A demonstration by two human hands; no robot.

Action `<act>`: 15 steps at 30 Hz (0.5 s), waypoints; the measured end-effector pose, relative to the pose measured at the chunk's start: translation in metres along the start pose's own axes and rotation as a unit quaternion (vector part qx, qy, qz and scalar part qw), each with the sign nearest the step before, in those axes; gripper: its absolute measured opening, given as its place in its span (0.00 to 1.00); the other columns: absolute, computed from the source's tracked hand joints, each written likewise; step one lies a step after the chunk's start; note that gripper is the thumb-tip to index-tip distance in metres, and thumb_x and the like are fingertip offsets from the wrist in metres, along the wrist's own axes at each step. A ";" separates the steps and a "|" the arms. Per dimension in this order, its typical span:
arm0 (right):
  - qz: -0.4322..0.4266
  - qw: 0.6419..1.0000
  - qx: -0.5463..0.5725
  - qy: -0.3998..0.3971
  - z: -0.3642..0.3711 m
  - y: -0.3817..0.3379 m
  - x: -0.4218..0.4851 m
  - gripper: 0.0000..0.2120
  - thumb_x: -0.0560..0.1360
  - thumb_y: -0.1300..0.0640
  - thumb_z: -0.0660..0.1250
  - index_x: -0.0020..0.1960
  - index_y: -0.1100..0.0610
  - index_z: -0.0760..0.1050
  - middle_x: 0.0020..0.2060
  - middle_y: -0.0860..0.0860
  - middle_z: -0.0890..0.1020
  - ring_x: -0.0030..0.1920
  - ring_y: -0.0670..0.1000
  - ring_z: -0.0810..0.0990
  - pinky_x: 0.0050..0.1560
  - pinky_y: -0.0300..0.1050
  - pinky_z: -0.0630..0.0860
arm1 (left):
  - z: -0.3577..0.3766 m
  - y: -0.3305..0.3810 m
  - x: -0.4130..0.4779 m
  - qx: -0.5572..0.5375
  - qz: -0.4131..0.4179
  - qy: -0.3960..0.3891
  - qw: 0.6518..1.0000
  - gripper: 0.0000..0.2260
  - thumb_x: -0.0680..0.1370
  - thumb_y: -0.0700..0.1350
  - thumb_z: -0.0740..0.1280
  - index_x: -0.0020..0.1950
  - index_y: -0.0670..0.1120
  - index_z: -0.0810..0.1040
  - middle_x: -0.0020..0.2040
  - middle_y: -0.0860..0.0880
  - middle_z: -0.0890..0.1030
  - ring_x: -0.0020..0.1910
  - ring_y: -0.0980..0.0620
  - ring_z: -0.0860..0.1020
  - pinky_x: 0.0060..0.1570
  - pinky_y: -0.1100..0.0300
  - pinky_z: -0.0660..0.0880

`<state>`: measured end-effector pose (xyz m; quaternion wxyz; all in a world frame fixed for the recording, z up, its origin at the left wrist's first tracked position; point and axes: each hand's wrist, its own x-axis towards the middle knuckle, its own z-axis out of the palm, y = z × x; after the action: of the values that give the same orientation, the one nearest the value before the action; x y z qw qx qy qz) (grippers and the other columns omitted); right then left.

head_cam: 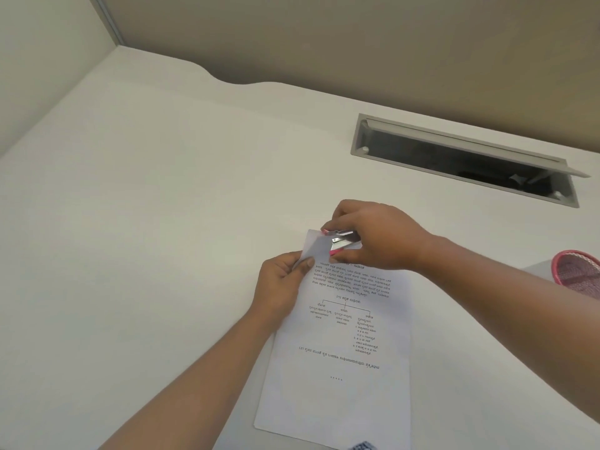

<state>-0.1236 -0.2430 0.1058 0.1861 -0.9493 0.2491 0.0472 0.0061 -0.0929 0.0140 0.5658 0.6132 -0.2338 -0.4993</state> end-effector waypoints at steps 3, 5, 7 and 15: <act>-0.014 0.999 -0.048 -0.004 0.000 -0.004 0.007 0.22 0.71 0.40 0.69 0.63 0.44 0.76 0.55 0.41 0.77 0.49 0.45 0.78 0.43 0.44 0.74 | 0.000 0.000 0.000 0.001 0.004 -0.005 1.000 0.09 0.81 0.40 0.67 0.46 0.44 0.86 0.41 0.46 0.87 0.38 0.48 0.82 0.45 0.50 0.79; -0.011 0.999 -0.044 0.008 -0.002 -0.006 0.009 0.22 0.71 0.40 0.69 0.63 0.44 0.76 0.55 0.41 0.78 0.49 0.45 0.78 0.43 0.44 0.74 | 0.000 0.001 0.000 -0.003 0.005 -0.010 1.000 0.10 0.81 0.40 0.67 0.46 0.47 0.87 0.43 0.46 0.88 0.40 0.47 0.84 0.46 0.47 0.80; 0.002 1.000 -0.021 0.018 -0.006 -0.006 0.011 0.22 0.70 0.40 0.70 0.62 0.44 0.76 0.53 0.40 0.79 0.48 0.45 0.77 0.44 0.44 0.75 | 0.000 0.001 -0.001 -0.009 0.007 -0.013 1.000 0.11 0.81 0.40 0.66 0.48 0.50 0.88 0.45 0.44 0.88 0.42 0.46 0.85 0.48 0.45 0.81; 0.002 0.999 -0.039 -0.020 -0.014 -0.007 0.015 0.19 0.68 0.39 0.70 0.57 0.43 0.77 0.51 0.40 0.80 0.46 0.43 0.72 0.43 0.44 0.74 | 0.000 -0.001 0.000 0.000 0.000 -0.008 1.000 0.09 0.81 0.39 0.66 0.52 0.47 0.87 0.47 0.43 0.88 0.43 0.45 0.85 0.49 0.44 0.81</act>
<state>-0.1074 -0.2492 0.1180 0.1542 -0.9540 0.2457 0.0761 0.0059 -0.0922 0.0132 0.5640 0.6093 -0.2381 -0.5039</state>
